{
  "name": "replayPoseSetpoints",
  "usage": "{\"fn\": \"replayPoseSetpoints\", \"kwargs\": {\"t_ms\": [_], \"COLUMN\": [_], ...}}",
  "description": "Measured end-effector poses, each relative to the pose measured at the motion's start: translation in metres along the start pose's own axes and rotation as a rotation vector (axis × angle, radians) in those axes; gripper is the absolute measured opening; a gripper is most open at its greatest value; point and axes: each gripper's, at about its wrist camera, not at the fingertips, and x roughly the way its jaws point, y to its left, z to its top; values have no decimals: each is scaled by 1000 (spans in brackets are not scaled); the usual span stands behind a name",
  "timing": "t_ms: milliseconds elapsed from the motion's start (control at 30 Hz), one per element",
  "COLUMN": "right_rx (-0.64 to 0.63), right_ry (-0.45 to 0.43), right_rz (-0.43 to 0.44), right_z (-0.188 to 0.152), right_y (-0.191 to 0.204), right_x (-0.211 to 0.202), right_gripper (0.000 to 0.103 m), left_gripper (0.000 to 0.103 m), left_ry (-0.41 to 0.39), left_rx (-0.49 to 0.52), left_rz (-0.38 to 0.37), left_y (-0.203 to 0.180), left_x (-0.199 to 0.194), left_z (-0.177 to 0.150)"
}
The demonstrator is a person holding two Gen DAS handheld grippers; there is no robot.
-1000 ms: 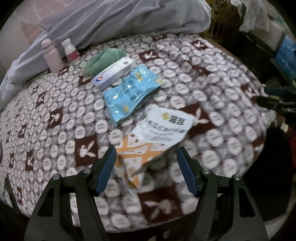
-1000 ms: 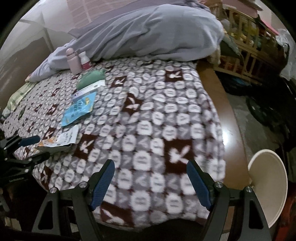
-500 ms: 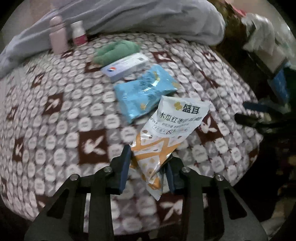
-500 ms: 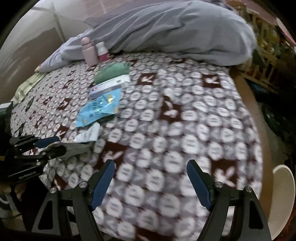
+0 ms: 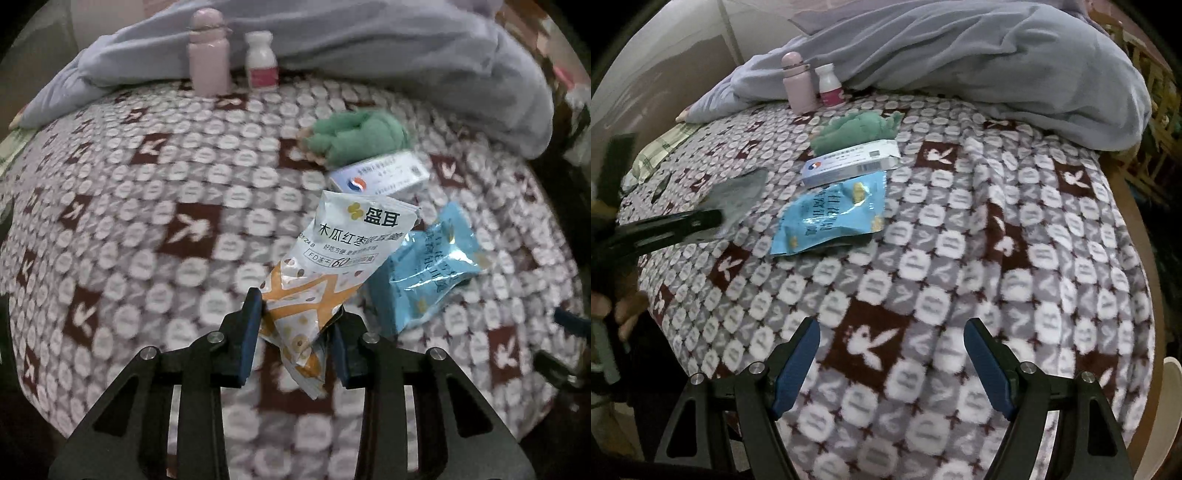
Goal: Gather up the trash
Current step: 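Grasp the blue snack bag with the right tool while the left tool holds its bag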
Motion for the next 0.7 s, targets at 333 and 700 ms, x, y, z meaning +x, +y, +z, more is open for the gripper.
{"fn": "replayPoseSetpoints", "kwargs": {"t_ms": [333,700], "right_rx": [127,127], "right_ry": [-1,27], "right_rz": [-69,33], "right_z": [4,15], "right_y": [-44,-8], "right_x": [-13,13], "right_gripper": [78,78], "left_gripper": [31,31], "left_ry": [66,-57], "left_rx": [169,14], "left_rz": [-286,-101], "left_y": [-59,5], "left_x": [-35,-46], "left_z": [-42,-14]}}
